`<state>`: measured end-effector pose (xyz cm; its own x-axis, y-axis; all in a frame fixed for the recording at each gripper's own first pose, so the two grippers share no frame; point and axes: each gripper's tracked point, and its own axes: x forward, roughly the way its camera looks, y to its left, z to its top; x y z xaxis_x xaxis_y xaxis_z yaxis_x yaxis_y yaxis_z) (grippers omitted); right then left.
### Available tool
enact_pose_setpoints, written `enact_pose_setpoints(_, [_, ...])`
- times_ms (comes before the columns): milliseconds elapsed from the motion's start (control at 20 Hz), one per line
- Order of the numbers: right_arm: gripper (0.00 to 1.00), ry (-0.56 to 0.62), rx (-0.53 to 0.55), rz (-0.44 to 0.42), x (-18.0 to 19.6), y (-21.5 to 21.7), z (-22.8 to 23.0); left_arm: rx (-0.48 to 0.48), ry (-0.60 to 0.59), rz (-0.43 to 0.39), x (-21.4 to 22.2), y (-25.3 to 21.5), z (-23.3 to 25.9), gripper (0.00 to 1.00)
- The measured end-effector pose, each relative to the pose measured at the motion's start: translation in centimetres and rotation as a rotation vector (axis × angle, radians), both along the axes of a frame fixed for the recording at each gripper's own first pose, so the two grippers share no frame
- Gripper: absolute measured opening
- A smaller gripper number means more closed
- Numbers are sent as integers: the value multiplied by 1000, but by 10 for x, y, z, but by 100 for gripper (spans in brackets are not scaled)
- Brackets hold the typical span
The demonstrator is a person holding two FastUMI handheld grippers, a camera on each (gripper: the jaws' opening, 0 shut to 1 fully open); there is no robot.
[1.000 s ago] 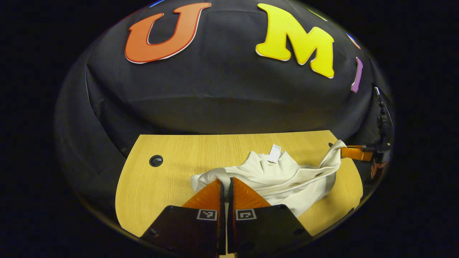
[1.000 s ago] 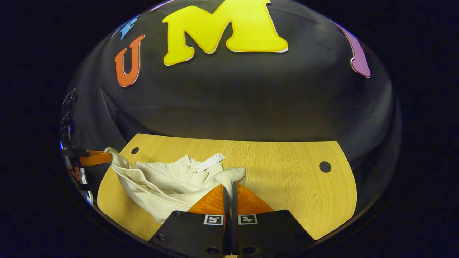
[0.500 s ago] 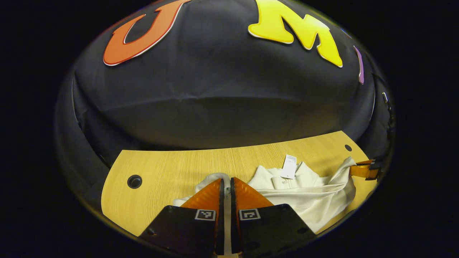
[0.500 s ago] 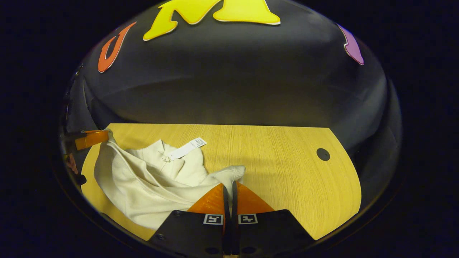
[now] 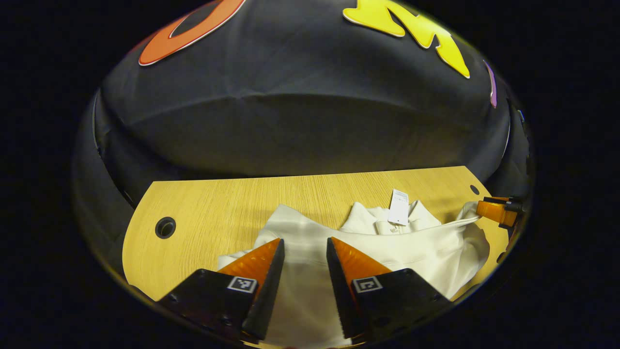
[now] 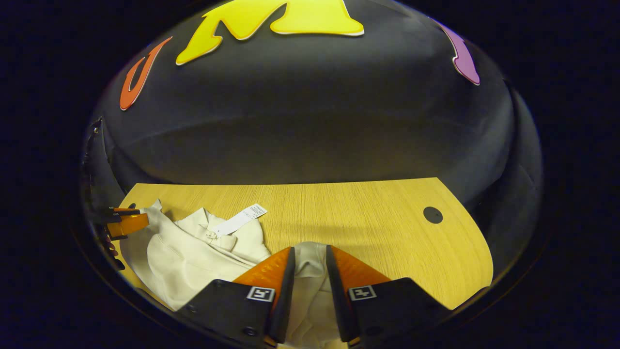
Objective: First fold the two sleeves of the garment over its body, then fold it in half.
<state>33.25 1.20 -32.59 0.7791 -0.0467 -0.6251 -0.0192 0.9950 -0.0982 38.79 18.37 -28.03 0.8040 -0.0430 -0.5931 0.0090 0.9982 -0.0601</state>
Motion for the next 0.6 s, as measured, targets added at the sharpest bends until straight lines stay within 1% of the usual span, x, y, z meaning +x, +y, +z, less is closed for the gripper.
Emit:
enact_pose_setpoints(50, [53, -7, 5, -4, -1, 1, 4, -7, -3, -1, -5, -1, 5, 74])
enact_pose_setpoints(100, [59, -17, 5, -10, -3, 0, 9, -1, -9, 2, -9, 1, 9, 81])
enact_pose_setpoints(150, [72, -31, 0, -14, -5, -1, 14, 13, -19, 4, -14, 3, 14, 90])
enact_pose_setpoints(200, [75, -44, -8, -14, -9, -1, 20, 28, -34, 5, -21, 6, 22, 94])
enact_pose_setpoints(250, [82, -57, -13, -14, -14, -1, 27, 38, -51, 7, -27, 5, 33, 98])
enact_pose_setpoints(300, [80, -71, -14, -9, -20, 2, 35, 41, -69, 10, -35, 4, 45, 98])
enact_pose_setpoints(400, [87, -100, -3, 4, -34, 8, 57, 41, -112, 10, -50, -1, 70, 98])
enact_pose_setpoints(450, [87, -122, 1, 12, -42, 11, 71, 55, -139, 13, -58, -2, 85, 98])
enact_pose_setpoints(550, [92, -184, 2, 28, -59, 17, 107, 71, -209, 29, -75, -5, 121, 98])
enact_pose_setpoints(600, [92, -225, 4, 37, -69, 22, 131, 70, -247, 33, -84, -11, 141, 98])
